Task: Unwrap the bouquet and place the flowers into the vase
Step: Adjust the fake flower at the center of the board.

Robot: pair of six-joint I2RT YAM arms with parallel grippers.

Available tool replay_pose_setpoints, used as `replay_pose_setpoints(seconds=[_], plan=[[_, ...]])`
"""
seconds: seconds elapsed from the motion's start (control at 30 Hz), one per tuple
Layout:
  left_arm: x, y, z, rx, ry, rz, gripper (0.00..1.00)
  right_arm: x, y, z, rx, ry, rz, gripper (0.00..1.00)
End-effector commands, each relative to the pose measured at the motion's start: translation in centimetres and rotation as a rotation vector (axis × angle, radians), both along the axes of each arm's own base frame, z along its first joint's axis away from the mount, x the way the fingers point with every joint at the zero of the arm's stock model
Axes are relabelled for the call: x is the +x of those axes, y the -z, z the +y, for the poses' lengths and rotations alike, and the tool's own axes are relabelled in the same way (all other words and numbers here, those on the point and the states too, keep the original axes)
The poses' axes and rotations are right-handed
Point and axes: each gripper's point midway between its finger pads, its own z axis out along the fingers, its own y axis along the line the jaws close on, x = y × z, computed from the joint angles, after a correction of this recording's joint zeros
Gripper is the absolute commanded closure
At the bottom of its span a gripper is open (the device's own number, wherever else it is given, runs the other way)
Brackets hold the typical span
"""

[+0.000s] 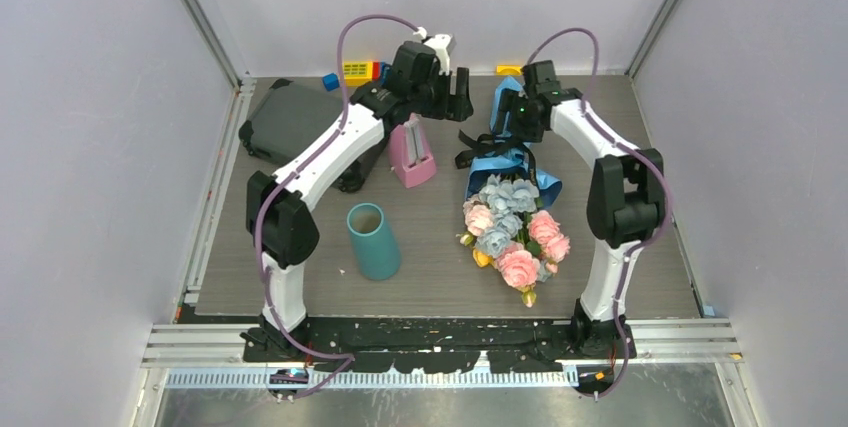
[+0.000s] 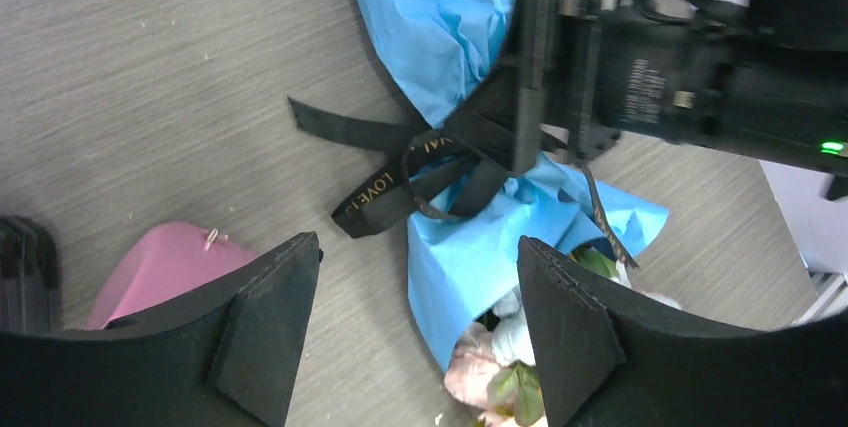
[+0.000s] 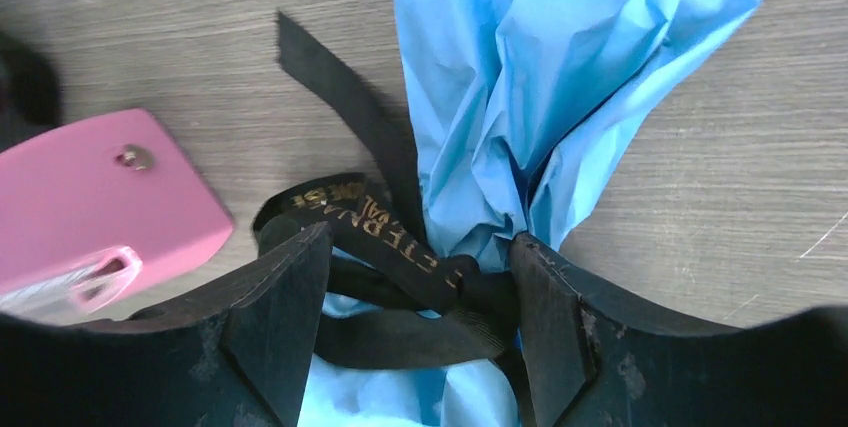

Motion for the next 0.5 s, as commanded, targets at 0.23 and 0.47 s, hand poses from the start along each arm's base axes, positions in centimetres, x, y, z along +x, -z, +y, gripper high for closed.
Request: replay_pose_setpoints(seconds=[0.23,0.47], plan=[[-2.8,-3.7,2.1,-0.040,-0.003,-0.074,0.23,-1.5,3.5,0.4,-0.364,-0.005,0.063,0.35],[-3.5,-2.8,2.6,-0.041,-0.010,-0.053,0.23,-3.8,4.3,3.9,-0.206,-0.184,0.058,0.59]])
